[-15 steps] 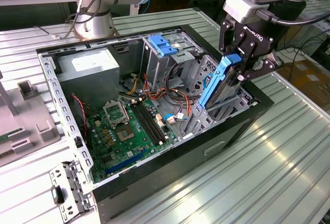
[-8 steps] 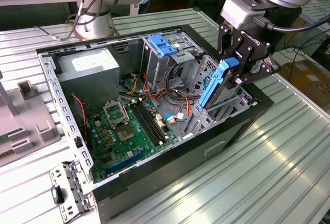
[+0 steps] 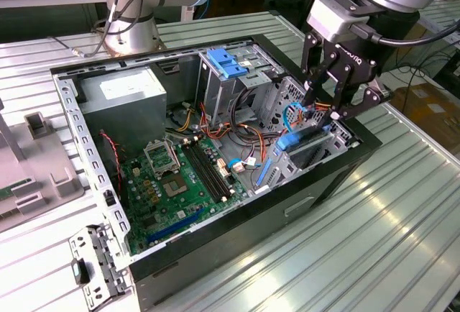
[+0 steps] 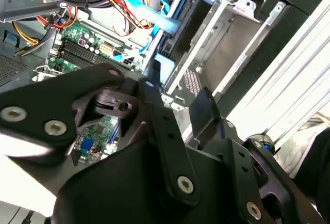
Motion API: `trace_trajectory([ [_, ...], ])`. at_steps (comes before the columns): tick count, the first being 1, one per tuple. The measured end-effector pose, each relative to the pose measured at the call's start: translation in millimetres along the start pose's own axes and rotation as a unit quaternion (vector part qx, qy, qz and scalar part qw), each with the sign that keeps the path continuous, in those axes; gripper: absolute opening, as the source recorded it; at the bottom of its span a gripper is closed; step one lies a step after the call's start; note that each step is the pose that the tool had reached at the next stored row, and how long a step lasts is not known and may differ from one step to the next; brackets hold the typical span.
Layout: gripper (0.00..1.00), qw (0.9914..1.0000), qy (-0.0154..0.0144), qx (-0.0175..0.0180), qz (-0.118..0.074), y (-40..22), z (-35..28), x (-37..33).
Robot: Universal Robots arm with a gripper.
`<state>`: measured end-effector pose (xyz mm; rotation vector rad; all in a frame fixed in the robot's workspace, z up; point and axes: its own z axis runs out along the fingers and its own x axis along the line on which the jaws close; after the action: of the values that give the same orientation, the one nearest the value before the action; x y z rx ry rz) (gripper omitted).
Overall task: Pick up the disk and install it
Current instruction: 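Insert the disk into the insertion slot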
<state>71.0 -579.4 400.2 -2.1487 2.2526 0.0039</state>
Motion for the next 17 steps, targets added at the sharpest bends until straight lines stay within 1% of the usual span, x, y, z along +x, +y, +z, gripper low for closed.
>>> trace_trajectory([
  [1, 0.51, 1.0, -0.0001, 0.0, 0.0, 0.0, 0.0, 0.0],
  [5, 0.51, 1.0, 0.0, 0.0, 0.0, 0.0, 0.1, 0.0],
  [6, 0.42, 1.0, 0.0, 0.0, 0.0, 0.0, 0.1, 0.0],
  [11, 0.12, 1.0, -0.0001, 0.0, 0.0, 0.0, 0.3, 0.0],
  [17, 0.11, 1.0, -0.0001, 0.0, 0.0, 0.0, 0.7, 0.0],
])
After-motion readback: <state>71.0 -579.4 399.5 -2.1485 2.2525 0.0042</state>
